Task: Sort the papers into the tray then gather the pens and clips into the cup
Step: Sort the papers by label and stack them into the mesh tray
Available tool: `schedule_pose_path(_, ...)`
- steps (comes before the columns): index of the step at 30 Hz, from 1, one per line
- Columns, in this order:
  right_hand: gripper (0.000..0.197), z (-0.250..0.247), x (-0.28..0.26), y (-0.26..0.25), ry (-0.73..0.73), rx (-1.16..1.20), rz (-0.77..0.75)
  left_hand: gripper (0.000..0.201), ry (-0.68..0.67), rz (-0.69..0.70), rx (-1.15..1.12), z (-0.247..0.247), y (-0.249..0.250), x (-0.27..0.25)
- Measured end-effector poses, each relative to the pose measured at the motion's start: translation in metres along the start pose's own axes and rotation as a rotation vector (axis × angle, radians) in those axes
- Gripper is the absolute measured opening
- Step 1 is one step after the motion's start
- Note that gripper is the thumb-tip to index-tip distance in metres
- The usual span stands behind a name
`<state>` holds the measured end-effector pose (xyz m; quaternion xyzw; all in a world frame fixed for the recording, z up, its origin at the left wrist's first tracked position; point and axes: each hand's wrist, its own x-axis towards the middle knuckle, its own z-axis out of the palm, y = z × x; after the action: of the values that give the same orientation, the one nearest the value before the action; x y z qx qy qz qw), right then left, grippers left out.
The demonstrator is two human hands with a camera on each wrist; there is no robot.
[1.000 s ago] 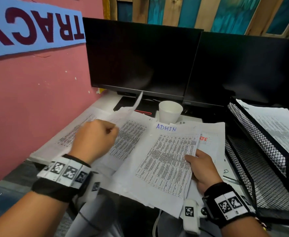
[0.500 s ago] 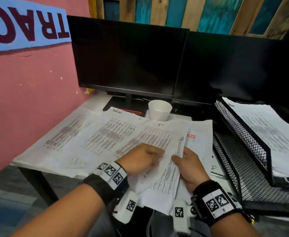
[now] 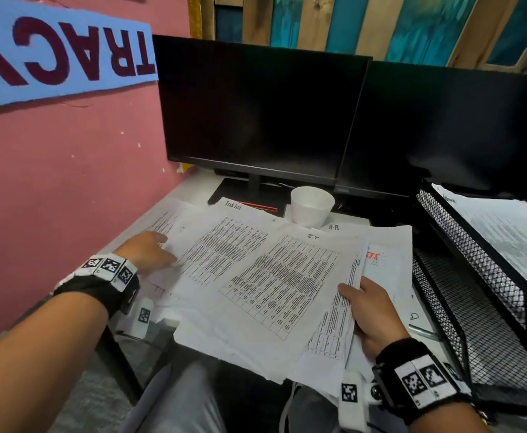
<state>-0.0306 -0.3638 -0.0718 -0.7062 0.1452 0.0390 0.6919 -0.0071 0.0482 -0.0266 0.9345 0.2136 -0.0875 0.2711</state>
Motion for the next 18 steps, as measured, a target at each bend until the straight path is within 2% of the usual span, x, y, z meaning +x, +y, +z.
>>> schedule_pose_path(3, 0.022, 0.002, 0.002, 0.002, 0.0, 0.019, -0.001, 0.093, 0.006, -0.04, -0.032, 0.008, -0.008, 0.004)
schedule_pose_path(6, 0.026, 0.001, 0.003, 0.005, -0.011, 0.043, 0.0, 0.094, 0.012, -0.004, -0.034, 0.013, -0.008, 0.006)
schedule_pose_path(8, 0.028, 0.001, 0.004, 0.008, -0.037, 0.033, -0.006, 0.081, 0.026, 0.009, -0.048, 0.011, -0.009, 0.008)
schedule_pose_path(13, 0.032, 0.002, 0.009, 0.014, -0.018, -0.079, -0.025, 0.024, 0.111, 0.046, -0.043, 0.005, -0.013, 0.006)
schedule_pose_path(18, 0.029, 0.001, 0.011, 0.016, 0.034, -0.074, -0.022, 0.037, 0.175, 0.094, -0.053, -0.007, -0.014, -0.008)
